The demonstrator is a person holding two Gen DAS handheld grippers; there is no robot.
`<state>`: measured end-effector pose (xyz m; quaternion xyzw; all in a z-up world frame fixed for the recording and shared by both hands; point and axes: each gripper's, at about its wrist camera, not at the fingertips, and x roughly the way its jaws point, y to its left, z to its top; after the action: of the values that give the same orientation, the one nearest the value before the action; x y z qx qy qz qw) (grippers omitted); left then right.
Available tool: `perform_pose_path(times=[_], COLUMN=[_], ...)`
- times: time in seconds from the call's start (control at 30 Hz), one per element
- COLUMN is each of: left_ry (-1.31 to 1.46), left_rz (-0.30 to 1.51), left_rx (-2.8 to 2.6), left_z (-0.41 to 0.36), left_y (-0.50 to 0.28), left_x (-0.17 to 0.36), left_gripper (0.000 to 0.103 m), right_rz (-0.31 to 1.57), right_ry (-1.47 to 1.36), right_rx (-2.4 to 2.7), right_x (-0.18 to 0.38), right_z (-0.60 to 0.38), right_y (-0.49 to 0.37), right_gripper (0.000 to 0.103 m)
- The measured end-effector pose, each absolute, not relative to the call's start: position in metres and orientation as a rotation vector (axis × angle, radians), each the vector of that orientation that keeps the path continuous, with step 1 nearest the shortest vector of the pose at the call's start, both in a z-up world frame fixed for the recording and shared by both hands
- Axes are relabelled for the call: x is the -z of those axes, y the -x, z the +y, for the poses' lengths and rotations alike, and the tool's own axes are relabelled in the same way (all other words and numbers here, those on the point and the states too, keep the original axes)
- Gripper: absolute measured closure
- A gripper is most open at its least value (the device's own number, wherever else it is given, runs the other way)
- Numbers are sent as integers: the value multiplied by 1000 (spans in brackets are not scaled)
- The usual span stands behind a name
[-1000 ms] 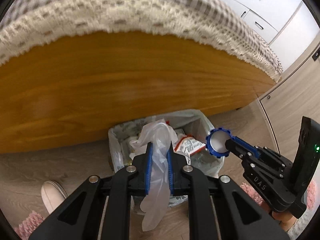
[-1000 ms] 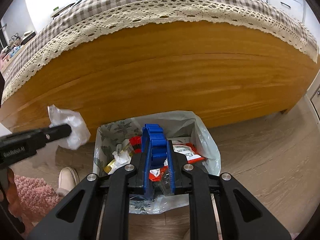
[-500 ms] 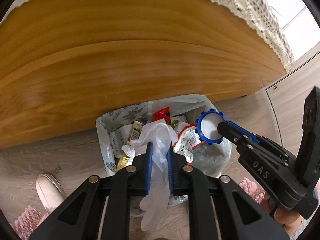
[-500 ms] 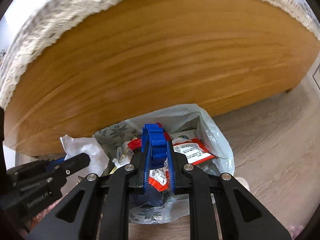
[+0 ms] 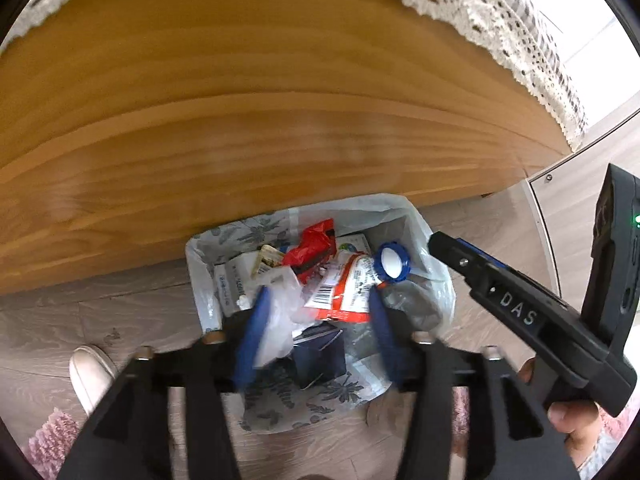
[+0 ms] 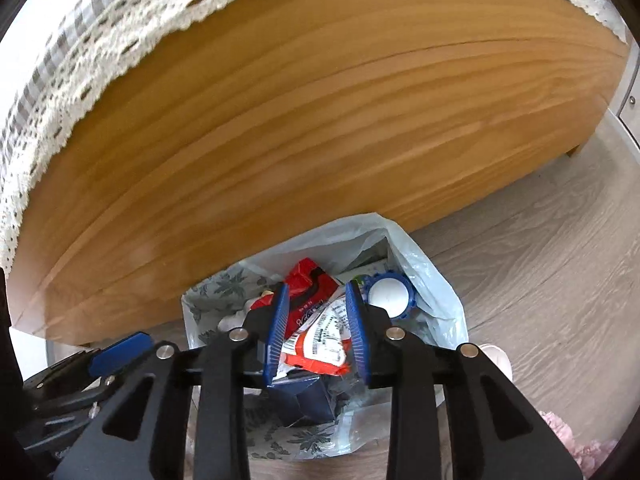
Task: Collect trash
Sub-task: 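Lower both tools over the bin and open them to drop glove and cap, then raise both open tools from the bin back over the bed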
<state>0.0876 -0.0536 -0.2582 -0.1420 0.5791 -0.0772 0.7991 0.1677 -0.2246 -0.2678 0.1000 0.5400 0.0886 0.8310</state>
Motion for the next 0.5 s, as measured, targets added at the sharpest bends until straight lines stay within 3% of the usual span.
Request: perform_pose_path(times=[0.1, 0.17, 0.2, 0.27, 0.33, 0.5], left_ry=[282, 270, 268, 266, 263, 282], left_rz=[1253, 1265, 1264, 1263, 1259, 1261], left_rx=[132, 99, 88, 72, 64, 40], left_z=[-52, -50, -47, -44, -41, -32], left_y=[-88, -88, -87, -84, -82, -75], left_x=[256, 256, 256, 255, 254, 253], left_gripper=[33, 20, 18, 12, 8, 8], right_rz=[1133, 1131, 1128, 1123, 1132, 1153], right_ry=[-215, -217, -212, -198, -194, -179], right_rx=[-181, -176, -169, -163, -162, -168], right_x=[263, 260, 257, 254, 251, 241], right_z=[-225, -225, -225, -225, -225, -224], right_y=[-169, -168, -168, -167, -166, -165], right_gripper=[73, 60, 49, 42, 23, 10])
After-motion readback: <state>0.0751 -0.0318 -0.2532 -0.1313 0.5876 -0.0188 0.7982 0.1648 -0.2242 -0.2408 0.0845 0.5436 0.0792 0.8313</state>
